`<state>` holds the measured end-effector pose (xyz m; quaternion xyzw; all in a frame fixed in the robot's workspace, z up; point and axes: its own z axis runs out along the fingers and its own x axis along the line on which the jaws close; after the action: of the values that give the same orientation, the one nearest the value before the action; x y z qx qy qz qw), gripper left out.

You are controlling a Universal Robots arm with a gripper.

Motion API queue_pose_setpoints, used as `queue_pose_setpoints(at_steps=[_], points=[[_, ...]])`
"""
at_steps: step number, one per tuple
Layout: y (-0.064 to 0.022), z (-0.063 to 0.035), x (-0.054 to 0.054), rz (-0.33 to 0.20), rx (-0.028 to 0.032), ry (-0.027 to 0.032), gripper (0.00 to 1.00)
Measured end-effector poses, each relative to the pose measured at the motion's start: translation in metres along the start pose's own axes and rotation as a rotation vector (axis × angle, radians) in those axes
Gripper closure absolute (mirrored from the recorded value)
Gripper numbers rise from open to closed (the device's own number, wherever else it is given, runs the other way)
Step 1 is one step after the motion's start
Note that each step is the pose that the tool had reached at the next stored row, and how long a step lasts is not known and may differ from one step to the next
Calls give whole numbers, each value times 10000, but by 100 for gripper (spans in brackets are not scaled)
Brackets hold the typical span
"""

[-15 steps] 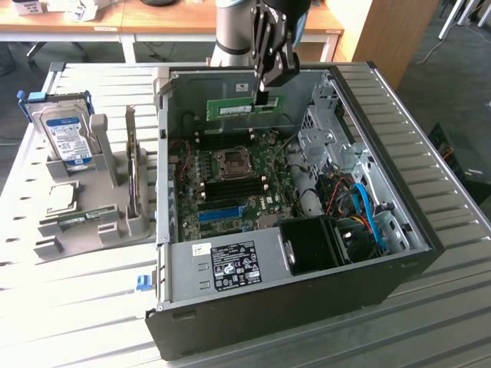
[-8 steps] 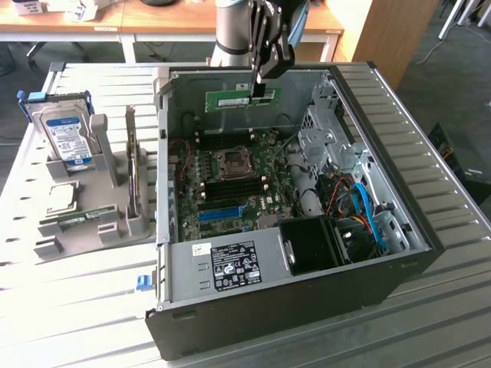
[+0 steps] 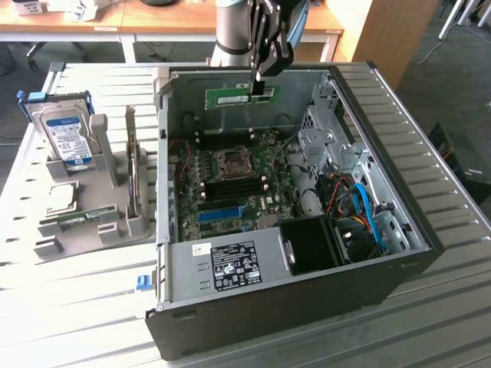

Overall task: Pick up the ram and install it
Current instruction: 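Pick up the ram and move it above insertion slot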

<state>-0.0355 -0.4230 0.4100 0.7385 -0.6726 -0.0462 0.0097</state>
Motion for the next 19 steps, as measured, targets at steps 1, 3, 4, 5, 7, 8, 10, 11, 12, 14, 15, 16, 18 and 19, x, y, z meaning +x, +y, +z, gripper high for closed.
queue_pose_setpoints(at_steps=[1,3,4,5,7,8,10,11,12,14,15,16,18,19], points=[[-1,15,1,0,0,2,88],[-4,50,3,0,3,2,88],[-5,70,5,0,4,2,88],[-6,87,6,0,4,3,88],[-8,123,10,1,6,2,88],[-9,141,12,1,6,2,88],[-12,178,21,0,6,2,88],[-14,195,27,-1,6,2,88],[-14,212,34,0,5,3,88],[-16,248,49,-1,6,2,88],[-16,265,58,-1,5,3,88],[-17,283,67,0,5,3,88],[-19,341,96,0,6,2,88],[-20,359,105,0,6,1,88]])
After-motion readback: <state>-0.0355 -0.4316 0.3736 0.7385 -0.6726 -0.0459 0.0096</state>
